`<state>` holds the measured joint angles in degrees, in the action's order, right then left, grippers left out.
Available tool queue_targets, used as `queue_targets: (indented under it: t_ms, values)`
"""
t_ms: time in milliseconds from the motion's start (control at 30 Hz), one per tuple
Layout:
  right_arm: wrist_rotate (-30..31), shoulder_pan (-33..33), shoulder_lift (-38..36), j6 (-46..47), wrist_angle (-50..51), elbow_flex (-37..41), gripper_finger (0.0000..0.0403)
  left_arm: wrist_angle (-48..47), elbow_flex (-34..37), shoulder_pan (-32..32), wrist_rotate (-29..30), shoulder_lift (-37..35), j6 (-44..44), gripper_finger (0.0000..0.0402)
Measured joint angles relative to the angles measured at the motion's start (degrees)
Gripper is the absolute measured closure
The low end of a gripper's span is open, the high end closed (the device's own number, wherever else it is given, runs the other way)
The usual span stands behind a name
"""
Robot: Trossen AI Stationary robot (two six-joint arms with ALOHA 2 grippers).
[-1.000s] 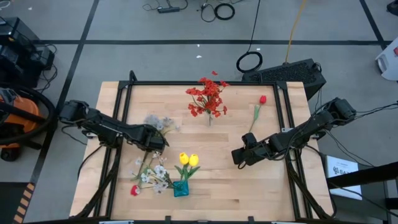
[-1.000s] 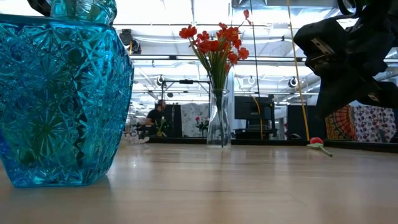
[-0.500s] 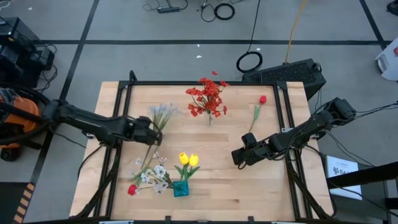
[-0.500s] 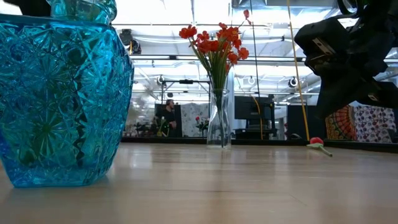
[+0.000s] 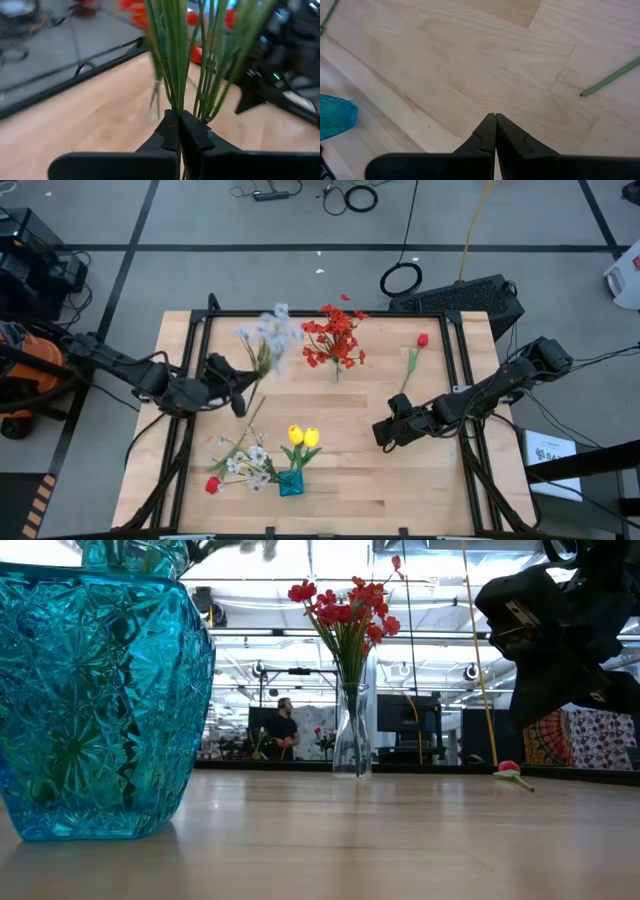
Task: Sort flowers into vase by color
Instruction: Put the white flowers into the blue flower vase
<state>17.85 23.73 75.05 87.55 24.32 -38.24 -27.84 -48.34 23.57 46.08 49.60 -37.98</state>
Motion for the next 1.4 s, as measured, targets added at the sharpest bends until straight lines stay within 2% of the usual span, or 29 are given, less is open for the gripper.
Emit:
queue_targets:
  t_ms: [200, 467, 633, 700, 800, 1000, 1167, 1233, 1333, 1400]
  values:
    - [0.1, 0.0, 0.0, -0.2, -0.1, 0.0, 0.0403, 9.3, 0.6, 2.4, -0.6, 5.4, 9.0, 0.04]
    - [0.1, 0.5, 0.0, -0.2, -0.2, 0.0, 0.0403, 32.7, 10.3, 6.4, -1.1, 8.3, 11.7, 0.0401]
    - [0.1, 1.8, 0.0, 0.1, -0.2, 0.0, 0.0403, 54.2, 18.1, 9.1, -1.8, 8.4, 18.5, 0.0401]
    - [0.1, 2.2, 0.0, 0.1, -0.3, 0.0, 0.0403, 62.9, 20.8, 9.7, -4.0, 8.9, 20.5, 0.0401]
    - [0.2, 2.5, 0.0, 0.2, -0.4, 0.0, 0.0403, 70.4, 22.9, 10.6, -8.8, 8.9, 20.7, 0.0401]
    - [0.3, 2.6, 0.0, 0.3, -0.3, 0.0, 0.0403, 75.6, 23.1, 12.5, -15.3, 10.2, 22.3, 0.0401]
    - [2.8, 2.6, 0.0, 1.7, -0.3, 0.0, 0.0403, 81.5, 23.0, 12.9, -20.0, 14.8, 22.6, 0.0401]
    - [3.1, 2.6, 0.0, 2.0, -0.4, 0.0, 0.0403, 86.6, 22.6, 12.9, -21.1, 17.5, 25.4, 0.0401]
    - [3.1, 2.6, 0.0, 2.0, -0.5, 0.0, 0.0403, 94.3, 21.3, 12.8, -25.9, 21.0, 31.5, 0.0401]
    - [3.1, 2.6, 0.0, 2.0, -0.5, 0.0, 0.0403, 95.1, 20.3, 12.9, -28.5, 22.4, 34.0, 0.0401]
